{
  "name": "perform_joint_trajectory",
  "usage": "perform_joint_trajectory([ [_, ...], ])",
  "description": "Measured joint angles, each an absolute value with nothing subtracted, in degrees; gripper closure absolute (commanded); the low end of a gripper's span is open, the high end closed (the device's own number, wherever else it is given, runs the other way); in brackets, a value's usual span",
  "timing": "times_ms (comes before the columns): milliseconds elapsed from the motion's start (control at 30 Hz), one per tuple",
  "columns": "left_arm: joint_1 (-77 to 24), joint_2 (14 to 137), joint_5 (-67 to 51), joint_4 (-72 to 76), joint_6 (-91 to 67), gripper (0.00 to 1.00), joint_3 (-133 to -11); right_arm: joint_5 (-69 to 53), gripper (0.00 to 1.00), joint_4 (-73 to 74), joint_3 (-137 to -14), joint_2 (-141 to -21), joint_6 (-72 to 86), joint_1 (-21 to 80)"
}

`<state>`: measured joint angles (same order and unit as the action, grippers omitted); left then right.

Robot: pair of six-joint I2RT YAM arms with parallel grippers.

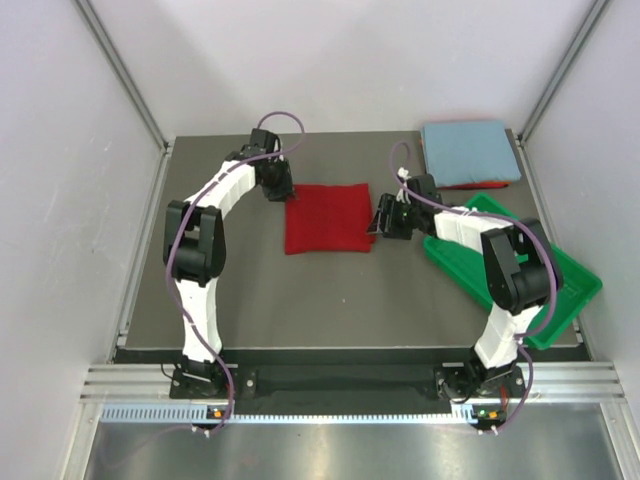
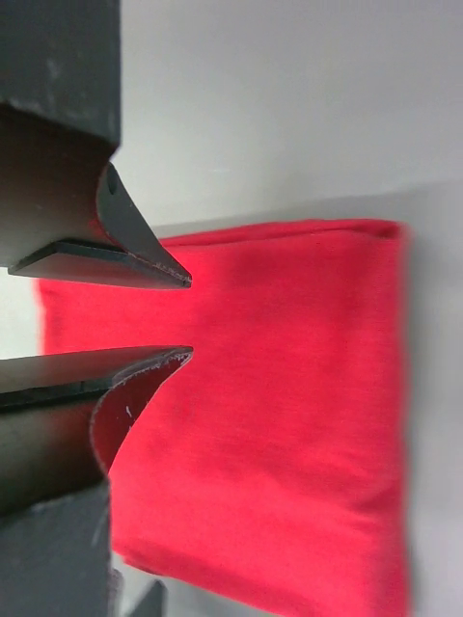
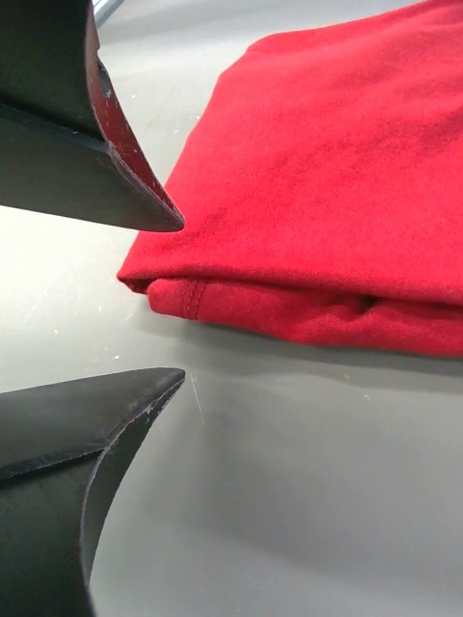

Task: Fold and stack the t-shirts
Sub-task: Fold the tshirt

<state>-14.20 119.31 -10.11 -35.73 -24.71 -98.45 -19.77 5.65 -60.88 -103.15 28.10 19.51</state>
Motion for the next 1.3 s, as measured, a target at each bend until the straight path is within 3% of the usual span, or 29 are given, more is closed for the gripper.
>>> perform_joint_trajectory([
  [267, -11.55, 128.51, -14.28, -30.52, -25.28, 0.65, -104.92, -21.56, 0.46, 1.85, -60.75, -104.12, 29.04, 20.91],
  [600, -10.41, 131.55, -17.39, -27.03, -25.63, 0.66, -104.92, -23.33, 0.93, -8.21, -55.29, -107.24, 31.53, 21.37],
  [667, -10.28, 131.55, -17.78, -26.98, -25.61, 0.65, -104.92, -23.55, 0.95, -8.88, -55.07, -107.26, 32.05, 21.34],
  [767, -10.09, 131.55, -17.89, -27.86, -25.43, 0.64, -105.41, -23.68, 0.89, -8.99, -55.11, -107.28, 32.21, 21.34],
  [900, -9.63, 131.04, -16.47, -31.83, -24.49, 0.62, -108.57, -23.75, 0.59, -8.03, -55.33, -107.11, 32.34, 21.34],
  [1000, -8.75, 128.29, -15.38, -34.63, -23.66, 0.6, -109.01, -23.88, 0.49, -5.21, -56.71, -105.95, 31.66, 21.32],
  [1100, -7.88, 123.26, -15.27, -37.15, -23.29, 0.6, -108.33, -23.75, 0.46, -1.85, -58.33, -104.84, 30.79, 21.04],
  [1300, -7.29, 104.16, -19.7, -35.38, -23.31, 0.6, -92.38, -23.2, 0.4, 5.43, -63.09, -104.47, 28.32, 19.55],
])
